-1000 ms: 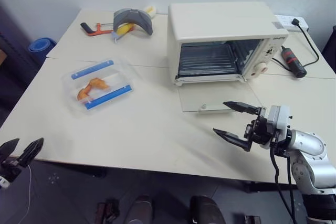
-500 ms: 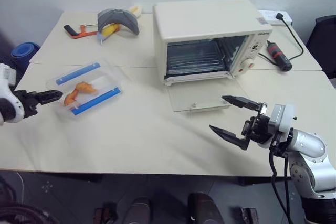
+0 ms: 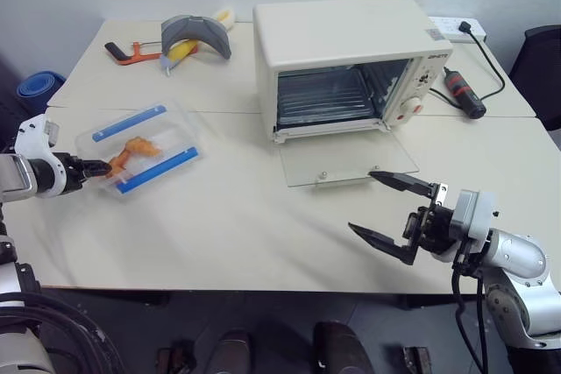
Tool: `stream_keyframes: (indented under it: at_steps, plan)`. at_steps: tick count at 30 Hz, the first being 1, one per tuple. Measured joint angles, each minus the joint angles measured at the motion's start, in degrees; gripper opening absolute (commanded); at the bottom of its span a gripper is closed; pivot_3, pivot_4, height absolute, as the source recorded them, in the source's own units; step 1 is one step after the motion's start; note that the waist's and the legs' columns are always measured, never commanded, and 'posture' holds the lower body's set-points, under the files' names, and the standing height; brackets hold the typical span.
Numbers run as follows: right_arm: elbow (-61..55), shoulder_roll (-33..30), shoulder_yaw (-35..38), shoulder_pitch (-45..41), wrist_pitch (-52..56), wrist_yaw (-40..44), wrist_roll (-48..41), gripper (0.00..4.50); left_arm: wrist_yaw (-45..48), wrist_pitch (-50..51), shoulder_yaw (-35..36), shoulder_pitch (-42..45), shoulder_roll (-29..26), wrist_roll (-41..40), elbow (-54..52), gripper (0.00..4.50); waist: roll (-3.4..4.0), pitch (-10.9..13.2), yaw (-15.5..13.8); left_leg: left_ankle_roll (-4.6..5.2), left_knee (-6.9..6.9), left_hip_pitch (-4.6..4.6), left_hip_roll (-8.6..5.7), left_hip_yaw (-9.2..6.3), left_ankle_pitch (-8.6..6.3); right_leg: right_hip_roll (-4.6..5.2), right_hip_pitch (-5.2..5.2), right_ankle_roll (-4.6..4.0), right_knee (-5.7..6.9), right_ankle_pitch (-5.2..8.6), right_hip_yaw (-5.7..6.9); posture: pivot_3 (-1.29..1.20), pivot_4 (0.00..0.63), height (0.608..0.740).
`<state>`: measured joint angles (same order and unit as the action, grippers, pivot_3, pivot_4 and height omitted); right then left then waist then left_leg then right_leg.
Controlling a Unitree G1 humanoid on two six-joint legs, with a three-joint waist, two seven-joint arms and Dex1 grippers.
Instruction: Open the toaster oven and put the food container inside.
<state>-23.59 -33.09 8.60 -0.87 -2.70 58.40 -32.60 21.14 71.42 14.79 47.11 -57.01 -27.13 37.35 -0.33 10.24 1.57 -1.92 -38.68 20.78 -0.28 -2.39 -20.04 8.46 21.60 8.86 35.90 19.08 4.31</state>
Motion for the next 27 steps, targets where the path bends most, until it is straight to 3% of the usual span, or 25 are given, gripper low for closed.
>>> stream_keyframes:
  at_steps: [5,11,17,22,27]
  plan:
    - [0.6,0.9,-0.8,-0.9,-1.6,-0.5,0.9,4.5,-3.1,1.5,5.7,3.7,2.2,0.3,2.7,0.24,-0.11,0.0,-0.1,0.01,-0.19,0.13,-0.02,-0.08,-0.01,0.01,0.0,0.01,0.02,0.0,0.03,0.0,0.15,0.74]
    - [3.9,-1.0,5.6,1.7,-2.4,-1.5,1.2,4.5,-0.8,8.5,4.7,4.2,1.4,-0.4,-6.8,0.2,-0.17,0.0,-0.3,0.01,-0.26,0.23,-0.02,-0.18,-0.01,0.02,0.01,0.01,0.03,0.0,0.08,0.0,0.15,0.74]
    - [5.4,-1.3,9.8,6.1,-3.7,-1.9,2.2,4.5,1.9,19.7,0.1,4.0,3.4,-5.7,-25.0,0.2,-0.17,0.0,-0.4,0.02,-0.27,0.26,-0.02,-0.18,-0.01,0.04,0.01,0.01,0.03,-0.01,0.04,0.0,0.15,0.74]
    - [6.3,-1.7,13.2,10.4,-4.7,-2.8,2.5,4.5,-5.1,21.5,-3.8,3.3,14.7,-19.9,-34.6,0.2,-0.16,0.0,-1.5,0.02,-0.41,0.3,-0.03,-0.18,-0.01,0.06,-0.01,0.01,0.04,-0.01,-0.05,0.0,0.15,0.74]
    - [5.4,-1.5,16.5,15.9,-4.8,-4.3,2.6,4.5,-17.2,21.6,-3.1,6.7,24.8,-23.7,-34.8,0.2,-0.15,0.0,-1.7,0.02,-0.4,0.29,-0.05,-0.14,-0.01,0.06,0.0,0.01,0.04,-0.01,-0.06,0.0,0.15,0.74]
